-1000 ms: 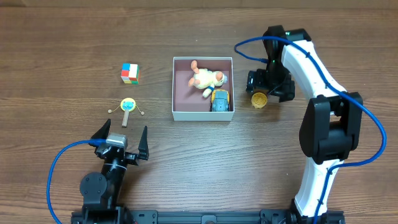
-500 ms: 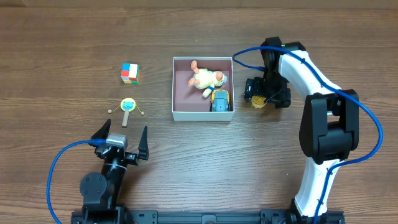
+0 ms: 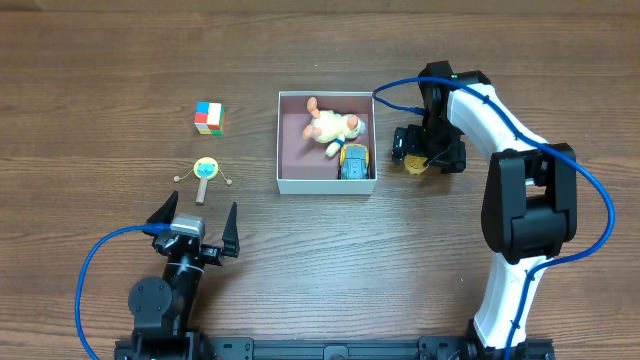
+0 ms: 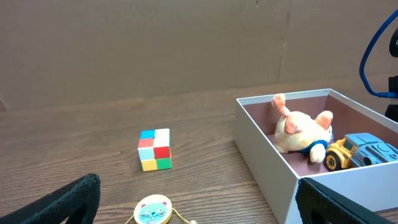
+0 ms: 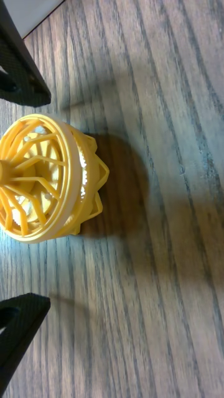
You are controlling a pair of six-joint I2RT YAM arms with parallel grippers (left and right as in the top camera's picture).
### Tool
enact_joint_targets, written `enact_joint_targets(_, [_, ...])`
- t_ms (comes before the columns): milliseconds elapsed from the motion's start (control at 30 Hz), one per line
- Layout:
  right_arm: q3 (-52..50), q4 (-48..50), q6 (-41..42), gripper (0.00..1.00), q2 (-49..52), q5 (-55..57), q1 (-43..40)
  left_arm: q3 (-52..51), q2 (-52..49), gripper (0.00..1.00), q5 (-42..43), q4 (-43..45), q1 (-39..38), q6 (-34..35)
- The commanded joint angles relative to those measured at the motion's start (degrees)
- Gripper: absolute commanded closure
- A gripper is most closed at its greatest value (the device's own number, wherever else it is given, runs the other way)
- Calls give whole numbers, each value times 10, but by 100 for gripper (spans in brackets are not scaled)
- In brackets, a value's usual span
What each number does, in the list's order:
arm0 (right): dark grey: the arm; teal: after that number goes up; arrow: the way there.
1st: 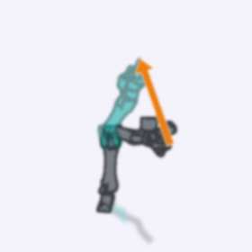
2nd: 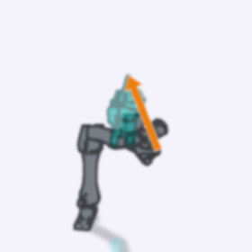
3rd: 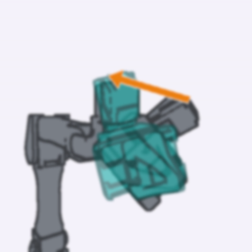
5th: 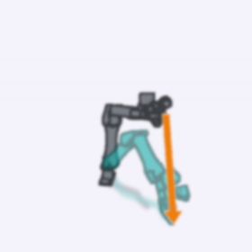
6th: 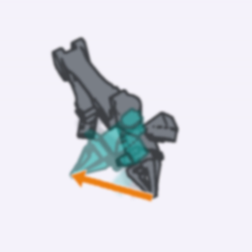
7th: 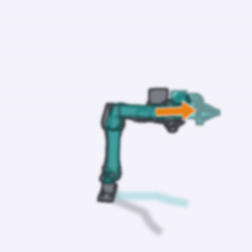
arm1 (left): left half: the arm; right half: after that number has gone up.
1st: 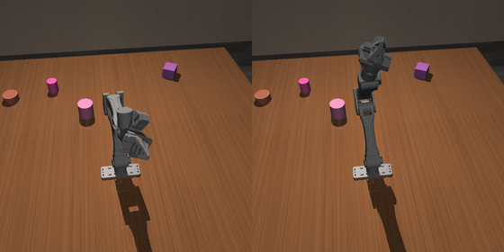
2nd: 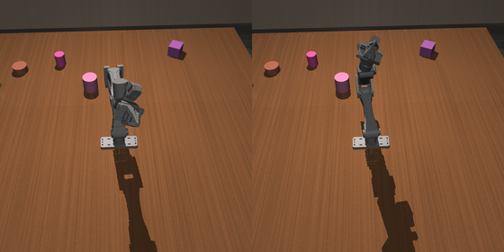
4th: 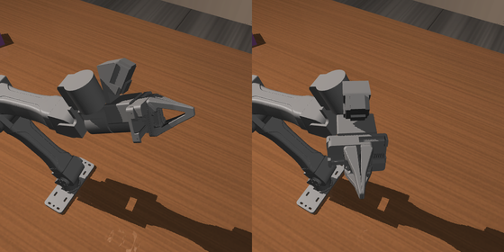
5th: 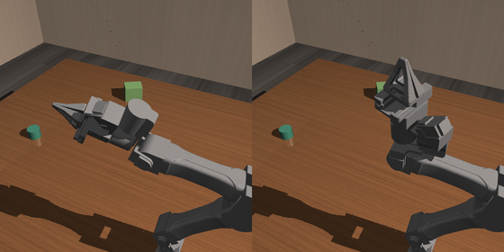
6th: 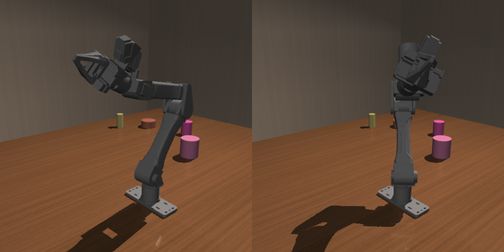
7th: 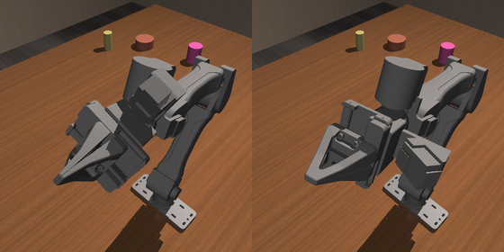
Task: Pack container
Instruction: 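Move the right gripper to the yellow round toy and grasp it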
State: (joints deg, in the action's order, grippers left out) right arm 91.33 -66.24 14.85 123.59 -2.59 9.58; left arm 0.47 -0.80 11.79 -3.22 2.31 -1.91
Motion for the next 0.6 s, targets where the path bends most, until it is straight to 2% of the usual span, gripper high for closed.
enact_joint_targets(0, [-7,3,-3,6,-19,-1,1,-2,2,0,0,1,3,-9])
enact_joint_targets(267, [-16,9,-3,7,-18,0,1,-2,2,0,0,1,3,-9])
enact_joint_targets(567, [-16,17,-3,27,-18,6,1,-2,2,0,0,1,3,-9])
